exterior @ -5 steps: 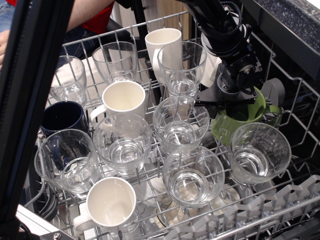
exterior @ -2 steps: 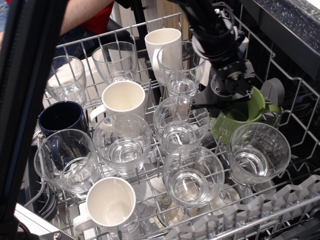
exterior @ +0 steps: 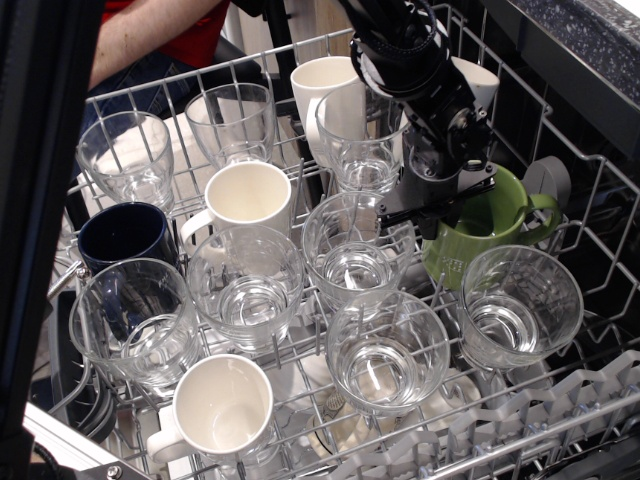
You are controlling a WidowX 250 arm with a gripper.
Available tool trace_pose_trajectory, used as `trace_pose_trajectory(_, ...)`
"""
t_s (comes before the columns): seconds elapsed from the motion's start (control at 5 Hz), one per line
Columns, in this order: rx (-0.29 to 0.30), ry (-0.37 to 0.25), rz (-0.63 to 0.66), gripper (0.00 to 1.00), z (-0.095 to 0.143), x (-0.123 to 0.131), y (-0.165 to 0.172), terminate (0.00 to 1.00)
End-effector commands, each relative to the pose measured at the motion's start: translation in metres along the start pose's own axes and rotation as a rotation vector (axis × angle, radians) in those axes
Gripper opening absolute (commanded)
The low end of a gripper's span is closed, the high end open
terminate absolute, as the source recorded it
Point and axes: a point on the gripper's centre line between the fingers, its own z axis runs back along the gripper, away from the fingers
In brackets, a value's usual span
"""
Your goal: Pick up green mug
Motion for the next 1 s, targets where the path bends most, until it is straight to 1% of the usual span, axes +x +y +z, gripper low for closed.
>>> trace_pose_trajectory(0.0,-0.096,-0.034,0.060,0.00,0.098,0.034,-0.061,0.00)
trace_pose_trajectory(0.2,-0.086,0.016,0.034,0.00,0.121,0.040,-0.062,0.00)
trace_pose_trajectory(0.4,-0.098,0.065,0.014,0.00,0.141,0.060,-0.069,0.00)
trace_pose_trajectory(0.6,-0.038,0.100,-0.041,0.00,0.150,0.048,-0.064,0.00)
trace_pose_trajectory(0.8,-0.057,0.100,-0.022,0.00,0.154,0.043,-0.059,1.00)
